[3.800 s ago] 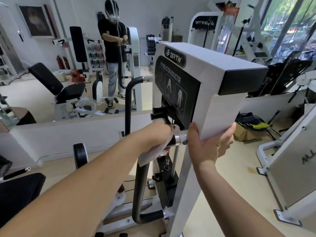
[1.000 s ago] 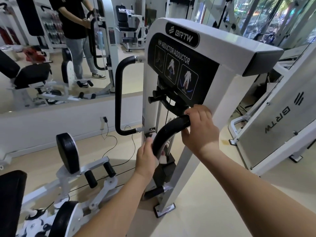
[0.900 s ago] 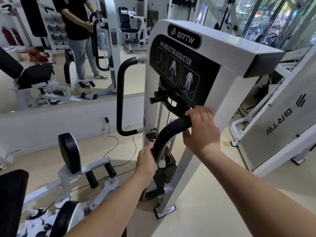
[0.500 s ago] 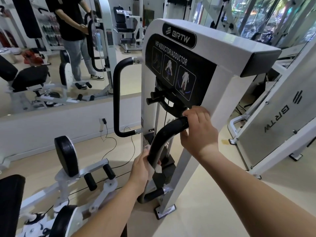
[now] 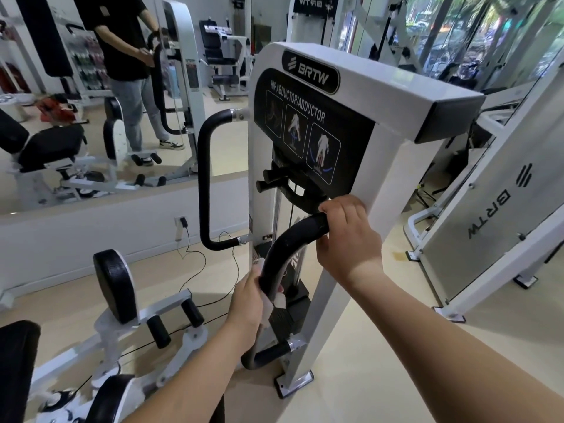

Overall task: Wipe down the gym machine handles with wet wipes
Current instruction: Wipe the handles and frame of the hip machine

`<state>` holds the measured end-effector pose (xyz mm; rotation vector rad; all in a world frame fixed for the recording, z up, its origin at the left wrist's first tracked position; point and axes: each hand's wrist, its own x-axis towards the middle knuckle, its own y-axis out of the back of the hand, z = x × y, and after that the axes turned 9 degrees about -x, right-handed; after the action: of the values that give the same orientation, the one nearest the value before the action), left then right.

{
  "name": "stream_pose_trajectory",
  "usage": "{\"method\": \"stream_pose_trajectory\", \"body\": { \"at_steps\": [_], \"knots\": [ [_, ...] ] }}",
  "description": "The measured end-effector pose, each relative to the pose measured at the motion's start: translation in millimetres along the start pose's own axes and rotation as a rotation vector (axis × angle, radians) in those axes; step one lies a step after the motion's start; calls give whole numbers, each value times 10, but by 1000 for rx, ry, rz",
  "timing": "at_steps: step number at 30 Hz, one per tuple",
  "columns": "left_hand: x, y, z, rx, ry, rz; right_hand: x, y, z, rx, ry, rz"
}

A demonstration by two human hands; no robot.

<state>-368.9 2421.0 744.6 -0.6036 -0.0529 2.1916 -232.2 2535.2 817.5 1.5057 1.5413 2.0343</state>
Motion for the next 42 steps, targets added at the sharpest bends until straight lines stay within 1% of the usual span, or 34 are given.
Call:
{"method": "stream_pose_trajectory", "body": {
  "at_steps": [1,2,4,5,7,8,10,12,13,15,16,17,19,20,21,22,24,26,28,29,31,32,33,35,36,37,38,39,40,41,42],
  "knots": [
    [-3,-60,127,-44,39,-20,-2,1,1,-3,-1,-3],
    [-11,-143,287,-70,32,-60,0,2,1,-6,-2,-5],
    [0,-319,585,-88,-95,-160,3,1,-2,-6,-11,-14],
    [-20,-398,676,-80,-158,-184,7,2,-3,-3,-18,-18],
    [-49,-375,597,-16,-290,-167,5,1,-7,-1,-20,-25],
    [-66,-290,461,-12,-298,-148,0,2,-7,-2,-17,-25],
    [-83,-100,147,-42,-184,-99,3,6,0,-4,-10,-19],
    [-81,23,-81,-23,-57,-8,2,6,-4,2,-9,-24],
    [-87,32,-81,-27,-13,26,-3,1,-2,6,-11,-24],
    [-129,-93,186,-81,38,15,-4,-8,8,4,-16,-25],
    [-143,-187,366,-83,15,-9,-2,-12,8,0,-17,-26],
    [-169,-295,564,-52,-48,-53,0,-18,11,-4,-19,-27],
    [-207,-471,808,20,-222,-117,9,-21,15,-7,-23,-23],
    [-181,-495,796,43,-289,-114,8,-21,14,-4,-21,-18],
    [-158,-457,717,86,-324,-101,2,-20,14,-1,-20,-13],
    [-117,-381,574,78,-342,-91,-4,-24,17,-3,-17,-6],
    [-21,-128,176,20,-246,-80,-8,-26,17,-8,-11,4],
    [-4,78,-140,85,-126,-41,19,-20,29,-3,-7,3],
    [-50,159,-317,183,-28,61,14,-10,28,-12,-3,-28],
    [-126,173,-311,200,30,132,5,-1,26,-17,-8,-52],
    [-214,235,-256,197,87,269,5,41,16,-24,-25,-107],
    [-202,299,-226,160,89,318,28,68,7,-25,-23,-130],
    [-236,373,-115,101,109,326,45,101,3,-26,-29,-164],
    [-231,513,15,-66,137,279,1,190,-50,3,-71,-246],
    [-246,579,74,-131,143,248,-101,227,-121,47,-108,-251],
    [-299,617,132,-185,182,206,-263,247,-230,98,-149,-203],
    [-342,646,169,-245,214,124,-493,220,-356,176,-216,-136],
    [-386,665,195,-279,275,42,-735,212,-511,273,-305,-69],
    [-446,673,214,-299,317,-36,-982,165,-657,399,-412,-37],
    [-509,682,234,-297,321,-117,-1171,167,-821,545,-544,-56],
    [-574,688,249,-272,310,-179,-1280,204,-976,728,-693,-153]
  ]
}}
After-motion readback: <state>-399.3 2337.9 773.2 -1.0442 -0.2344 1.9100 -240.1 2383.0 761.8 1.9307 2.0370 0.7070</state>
